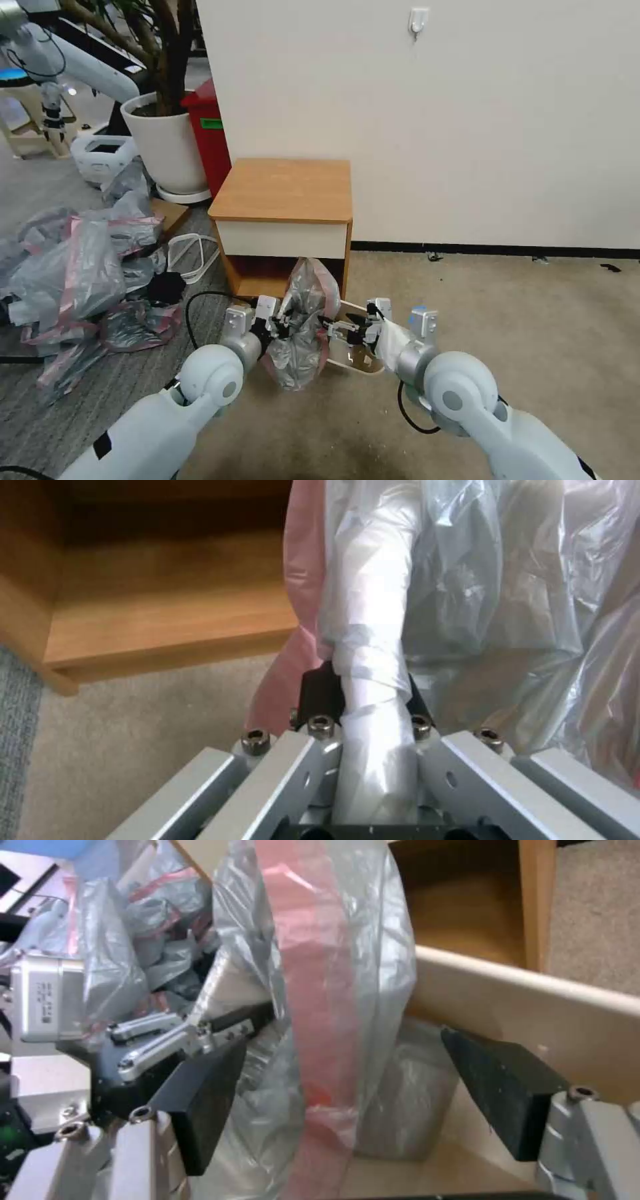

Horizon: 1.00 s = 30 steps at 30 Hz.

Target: Pick up the garbage bag from the table and place it over the trash can.

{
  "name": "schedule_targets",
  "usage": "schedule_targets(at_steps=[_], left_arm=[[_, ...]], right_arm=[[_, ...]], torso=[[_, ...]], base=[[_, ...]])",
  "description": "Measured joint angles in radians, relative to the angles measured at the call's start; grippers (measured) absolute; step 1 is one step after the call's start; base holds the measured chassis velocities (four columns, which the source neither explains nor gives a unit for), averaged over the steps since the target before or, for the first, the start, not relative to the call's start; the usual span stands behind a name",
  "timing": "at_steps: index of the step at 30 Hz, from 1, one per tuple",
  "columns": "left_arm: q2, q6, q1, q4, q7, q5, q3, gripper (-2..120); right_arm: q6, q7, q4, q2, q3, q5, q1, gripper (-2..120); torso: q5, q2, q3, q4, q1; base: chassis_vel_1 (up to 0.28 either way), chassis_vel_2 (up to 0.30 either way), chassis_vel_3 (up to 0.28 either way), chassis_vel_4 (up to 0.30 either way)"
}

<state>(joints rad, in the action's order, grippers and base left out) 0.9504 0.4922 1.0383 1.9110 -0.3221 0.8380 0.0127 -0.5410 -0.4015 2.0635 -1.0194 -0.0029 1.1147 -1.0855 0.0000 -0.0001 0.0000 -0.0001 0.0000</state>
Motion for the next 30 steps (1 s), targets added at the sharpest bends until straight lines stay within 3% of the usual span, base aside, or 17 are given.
schedule_targets(at_steps=[18, 30], left_arm=[[0.014, -0.007, -0.009, -0.013, 0.001, -0.01, 0.016, 3], [0.021, -0.01, -0.012, -0.013, 0.001, -0.012, 0.024, 3]], right_arm=[[-0.013, -0.107, -0.017, -0.026, -0.043, 0.048, 0.063, 73], [-0.016, -0.138, -0.045, -0.039, -0.064, 0.029, 0.089, 54]], torso=[[0.0, 0.0, 0.0, 0.0, 0.0], [0.0, 0.0, 0.0, 0.0001, 0.0]], base=[[0.0, 0.0, 0.0, 0.0], [0.0, 0.0, 0.0, 0.0]])
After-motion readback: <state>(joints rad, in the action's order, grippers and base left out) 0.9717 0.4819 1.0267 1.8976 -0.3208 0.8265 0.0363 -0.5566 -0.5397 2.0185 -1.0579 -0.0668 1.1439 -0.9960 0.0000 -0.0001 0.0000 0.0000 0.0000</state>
